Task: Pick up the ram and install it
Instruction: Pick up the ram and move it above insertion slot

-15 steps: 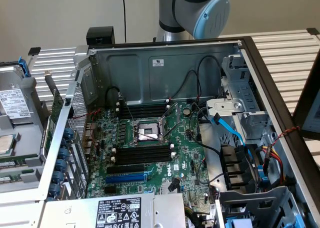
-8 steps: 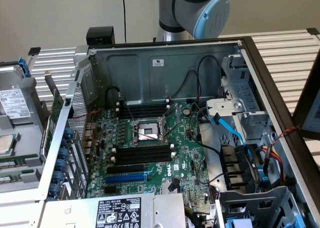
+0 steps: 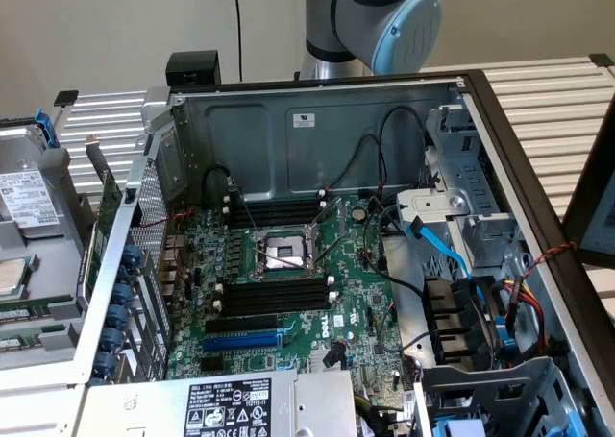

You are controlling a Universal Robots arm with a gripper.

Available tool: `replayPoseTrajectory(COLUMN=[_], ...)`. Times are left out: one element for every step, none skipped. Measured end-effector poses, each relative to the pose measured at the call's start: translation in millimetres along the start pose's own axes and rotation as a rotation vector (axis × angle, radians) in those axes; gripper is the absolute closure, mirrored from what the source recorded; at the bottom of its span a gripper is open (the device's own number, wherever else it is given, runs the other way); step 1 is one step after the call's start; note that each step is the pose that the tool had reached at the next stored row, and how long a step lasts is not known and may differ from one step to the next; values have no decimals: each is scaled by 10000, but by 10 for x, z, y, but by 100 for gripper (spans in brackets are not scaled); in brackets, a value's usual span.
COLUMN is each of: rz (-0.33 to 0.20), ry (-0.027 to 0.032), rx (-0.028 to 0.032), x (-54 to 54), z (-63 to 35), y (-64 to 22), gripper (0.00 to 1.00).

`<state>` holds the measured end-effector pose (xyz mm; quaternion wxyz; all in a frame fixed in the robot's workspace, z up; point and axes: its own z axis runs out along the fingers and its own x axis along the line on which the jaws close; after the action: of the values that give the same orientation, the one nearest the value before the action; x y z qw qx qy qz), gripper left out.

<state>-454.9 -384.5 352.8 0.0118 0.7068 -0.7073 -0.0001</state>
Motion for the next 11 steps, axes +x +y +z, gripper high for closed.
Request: replayPoseTrajectory(rz=[-10, -18, -28, -37, -47, -56, -64, -70, -75, -80, -84], ry=[0, 0, 1, 0, 0, 1, 0, 0, 1, 1, 0], rx=[2, 4, 3, 4, 3, 4, 6, 7, 5, 6, 8], x=[14, 33, 53, 71, 87, 99, 111, 127, 147, 164, 177], z=[12, 22, 31, 42, 53, 67, 85, 104, 123, 141, 161], y=[6, 10, 14, 19, 24, 30, 33, 33, 34, 33, 33], gripper=[69, 69, 69, 69, 68, 68, 62, 62, 62, 62, 62])
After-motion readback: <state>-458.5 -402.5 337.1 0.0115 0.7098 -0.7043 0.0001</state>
